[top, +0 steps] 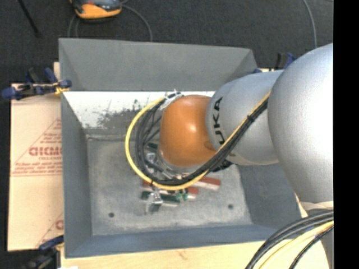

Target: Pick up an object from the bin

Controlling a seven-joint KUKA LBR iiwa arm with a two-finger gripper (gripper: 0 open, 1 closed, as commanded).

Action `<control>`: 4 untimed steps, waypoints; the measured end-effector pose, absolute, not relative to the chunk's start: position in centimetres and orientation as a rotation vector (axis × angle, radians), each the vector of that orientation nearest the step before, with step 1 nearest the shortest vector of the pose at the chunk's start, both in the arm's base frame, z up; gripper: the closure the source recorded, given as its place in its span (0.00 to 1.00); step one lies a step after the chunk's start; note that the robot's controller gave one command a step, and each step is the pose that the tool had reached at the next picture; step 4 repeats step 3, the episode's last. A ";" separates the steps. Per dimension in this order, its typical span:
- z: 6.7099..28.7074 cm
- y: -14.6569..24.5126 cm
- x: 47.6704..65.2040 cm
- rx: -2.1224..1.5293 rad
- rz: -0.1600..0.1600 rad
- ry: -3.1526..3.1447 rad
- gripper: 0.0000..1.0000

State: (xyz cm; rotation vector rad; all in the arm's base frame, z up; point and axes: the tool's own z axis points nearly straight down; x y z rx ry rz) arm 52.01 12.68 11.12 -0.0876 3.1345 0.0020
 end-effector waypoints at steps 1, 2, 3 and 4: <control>7.8 6.4 51.7 -0.154 0.008 3.138 1.00; 7.8 6.4 51.7 -0.154 0.008 3.138 1.00; 22.5 0.7 50.8 -0.194 -0.001 3.131 1.00; 22.5 0.7 50.8 -0.194 -0.001 3.131 1.00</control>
Offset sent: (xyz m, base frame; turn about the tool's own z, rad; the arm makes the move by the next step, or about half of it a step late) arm 0.0000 0.0000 0.0000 0.0000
